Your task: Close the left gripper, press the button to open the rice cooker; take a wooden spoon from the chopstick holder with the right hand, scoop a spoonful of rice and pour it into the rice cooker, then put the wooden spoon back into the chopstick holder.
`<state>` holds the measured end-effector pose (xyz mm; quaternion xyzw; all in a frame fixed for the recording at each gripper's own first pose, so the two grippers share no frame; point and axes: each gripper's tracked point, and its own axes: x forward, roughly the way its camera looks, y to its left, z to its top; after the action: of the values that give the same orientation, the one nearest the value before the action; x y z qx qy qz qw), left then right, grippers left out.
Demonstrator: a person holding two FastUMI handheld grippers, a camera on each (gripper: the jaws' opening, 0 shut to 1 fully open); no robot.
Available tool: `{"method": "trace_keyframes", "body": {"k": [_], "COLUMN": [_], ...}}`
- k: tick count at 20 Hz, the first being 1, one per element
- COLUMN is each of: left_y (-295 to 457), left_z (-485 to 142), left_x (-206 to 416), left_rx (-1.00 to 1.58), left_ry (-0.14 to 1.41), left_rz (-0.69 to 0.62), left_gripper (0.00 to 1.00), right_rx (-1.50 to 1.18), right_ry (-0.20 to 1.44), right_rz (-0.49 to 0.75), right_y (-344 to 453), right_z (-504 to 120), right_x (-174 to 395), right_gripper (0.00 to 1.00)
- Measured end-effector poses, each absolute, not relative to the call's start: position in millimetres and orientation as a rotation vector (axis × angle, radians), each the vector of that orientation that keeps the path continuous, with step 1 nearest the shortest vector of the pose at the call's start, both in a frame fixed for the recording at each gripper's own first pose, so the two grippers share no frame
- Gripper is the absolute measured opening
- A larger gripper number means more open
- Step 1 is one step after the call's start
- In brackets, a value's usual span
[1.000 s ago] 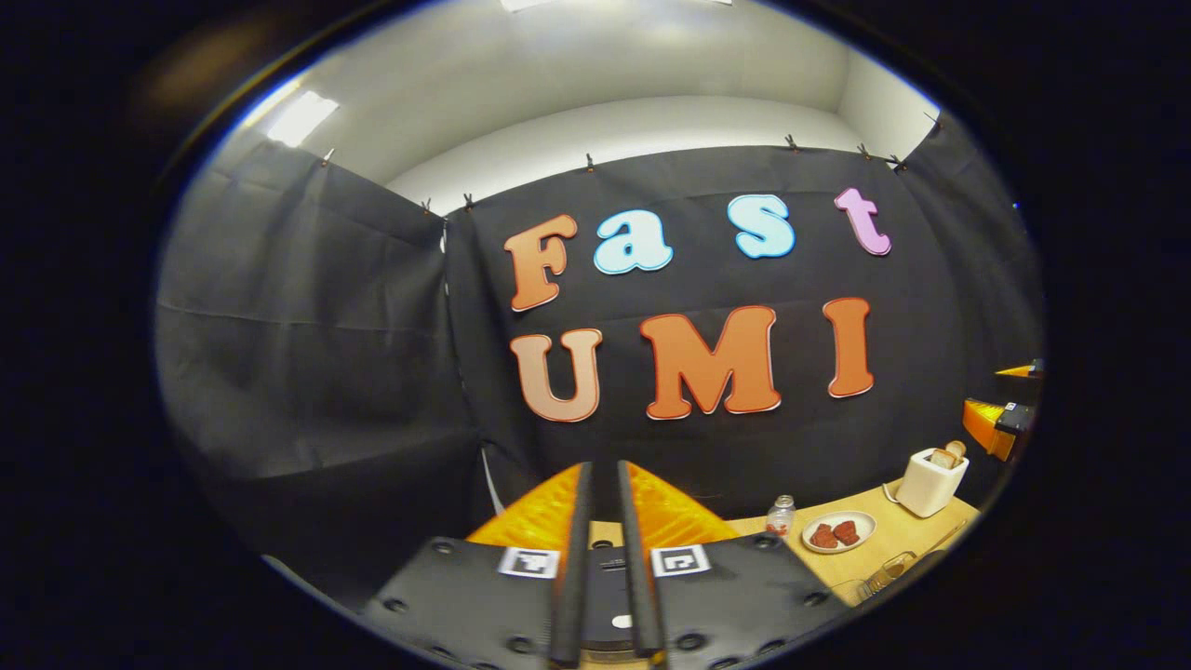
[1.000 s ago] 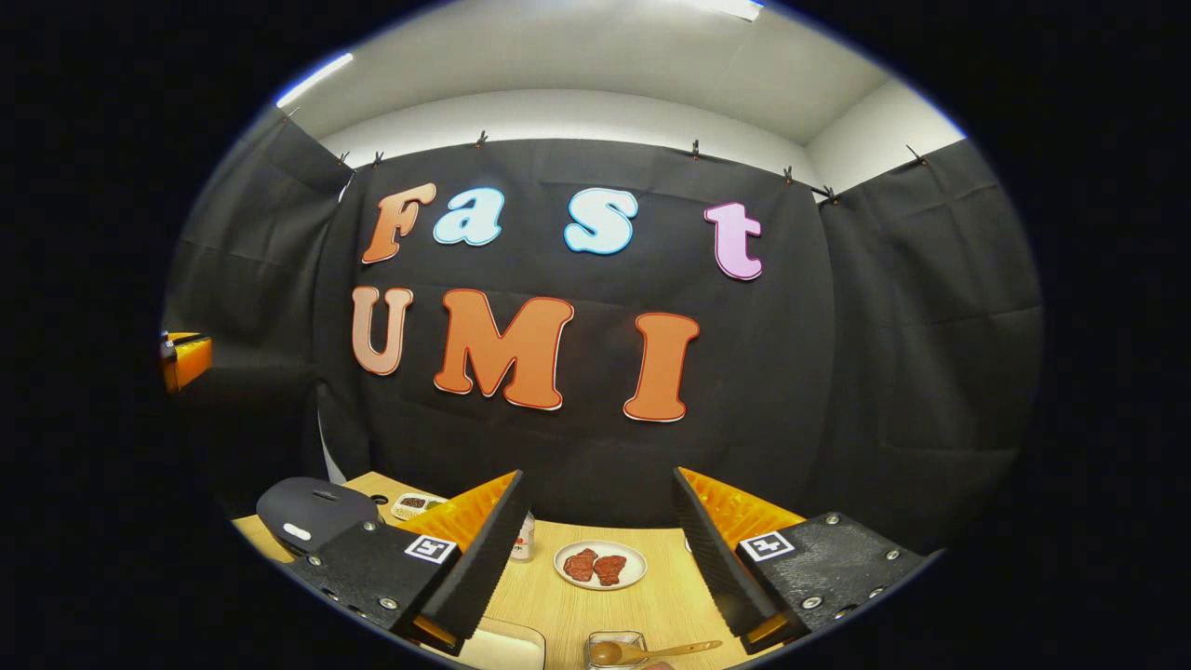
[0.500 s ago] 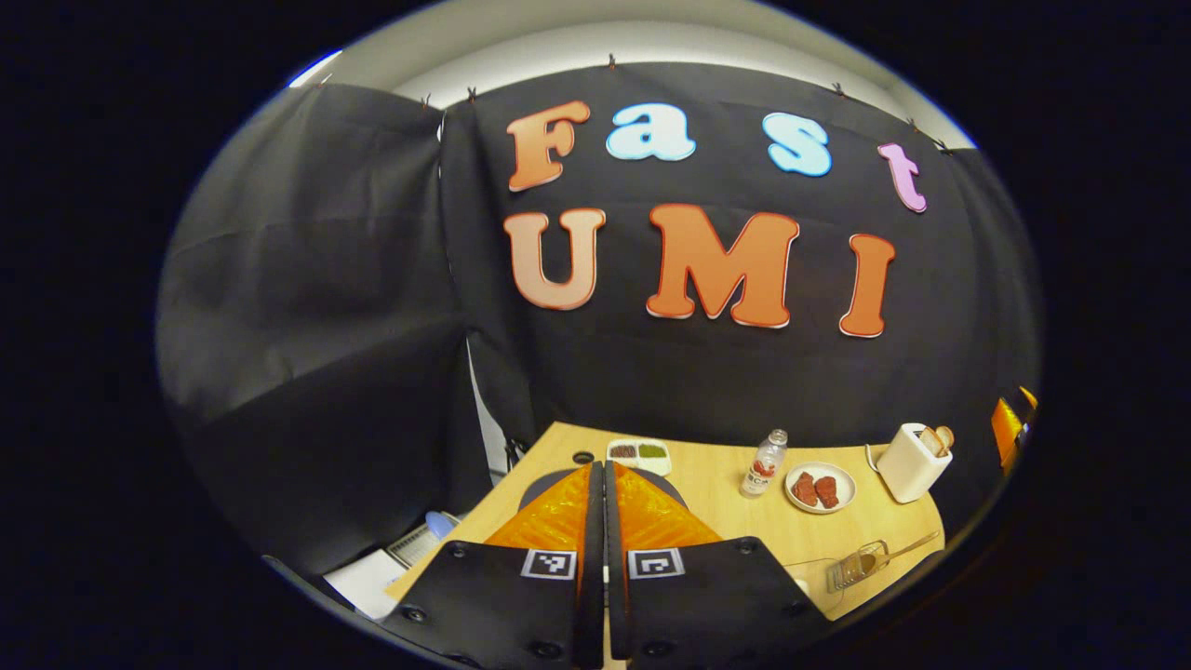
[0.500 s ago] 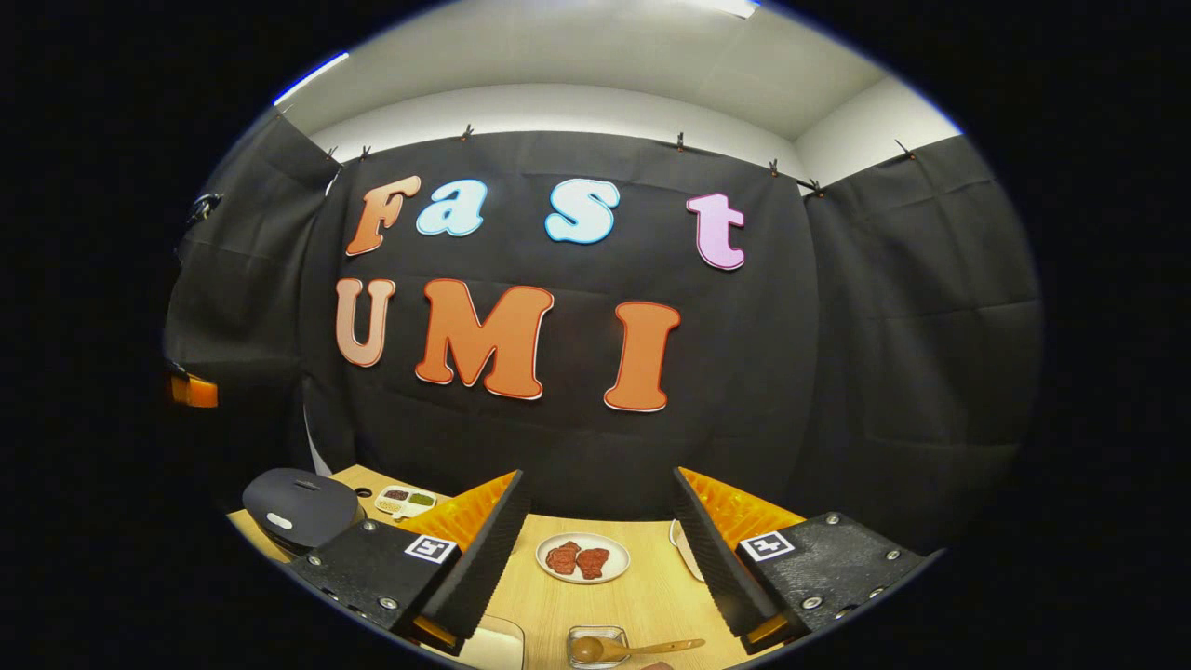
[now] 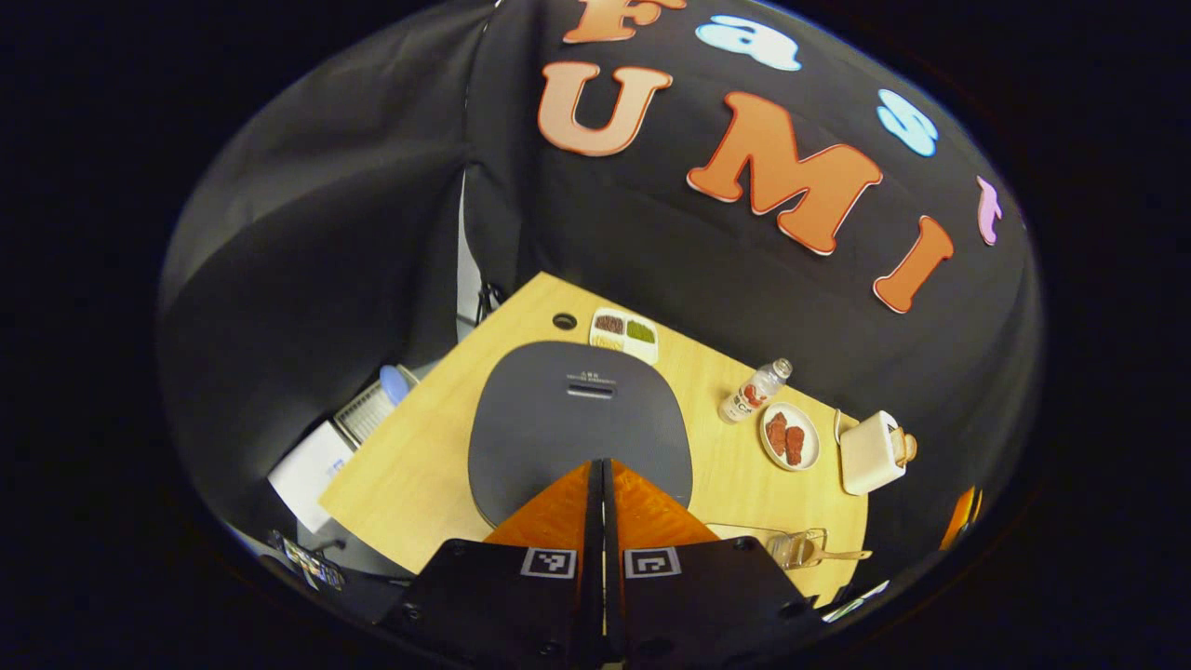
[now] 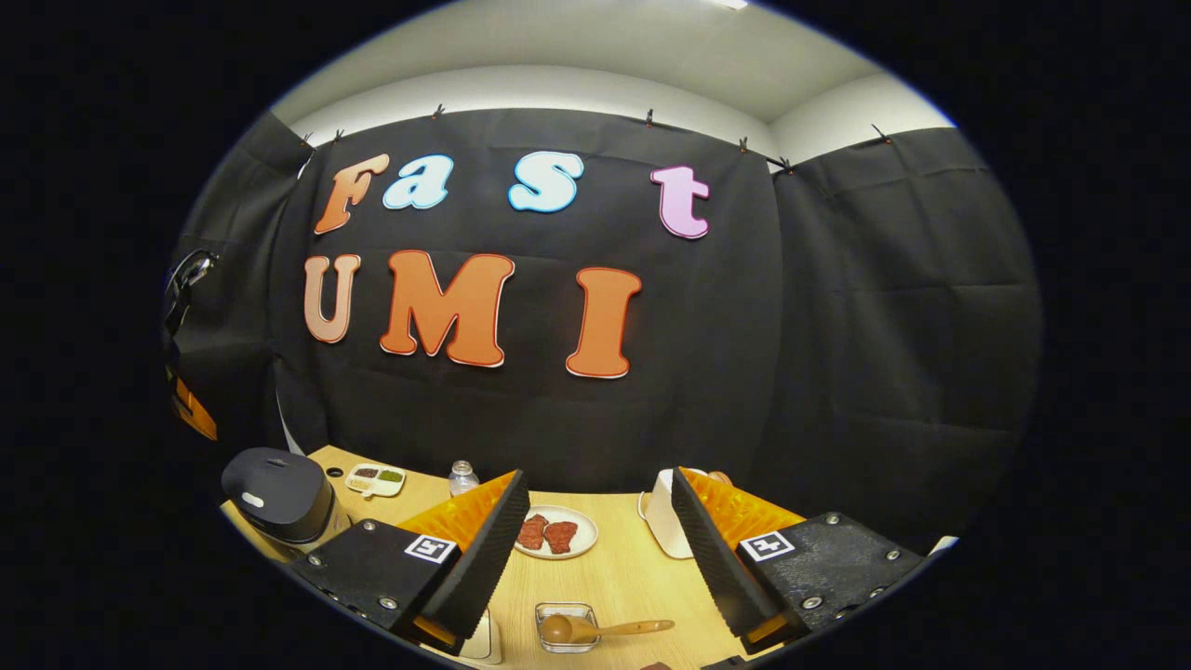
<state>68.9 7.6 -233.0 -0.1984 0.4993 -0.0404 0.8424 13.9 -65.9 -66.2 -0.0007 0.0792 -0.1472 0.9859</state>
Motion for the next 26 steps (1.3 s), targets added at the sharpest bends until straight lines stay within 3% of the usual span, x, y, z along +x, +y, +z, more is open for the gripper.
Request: {"method": "trace_keyframes", "body": {"k": [6,13,18,19,20,26], "left_y": [-13,-22,-23,-23,-25,-17], "left_z": [-275,-320,-323,-323,-321,-281], "left_x": [52,40,35,38,35,53], "left_rx": [-0.483,-0.526,-0.391,-0.364,-0.350,-0.317], "left_ry": [1.280,1.441,1.382,1.349,1.339,1.059], "left_rz": [-0.118,-0.088,-0.088,-0.095,-0.107,-0.133], "left_gripper": [0.05,0.05,0.06,0.01,0.06,0.06], "right_rx": [-0.022,-0.027,0.024,0.040,0.049,0.062], "right_ry": [0.217,0.294,0.368,0.375,0.383,0.475], "right_rz": [-0.321,-0.347,-0.352,-0.345,-0.339,-0.345], "right_y": [-74,-80,-75,-72,-71,-76], "right_z": [-85,-110,-136,-139,-143,-177], "right_x": [6,-7,-15,-16,-17,-32], "right_gripper": [0.95,0.95,0.95,0.95,0.95,0.95]}}
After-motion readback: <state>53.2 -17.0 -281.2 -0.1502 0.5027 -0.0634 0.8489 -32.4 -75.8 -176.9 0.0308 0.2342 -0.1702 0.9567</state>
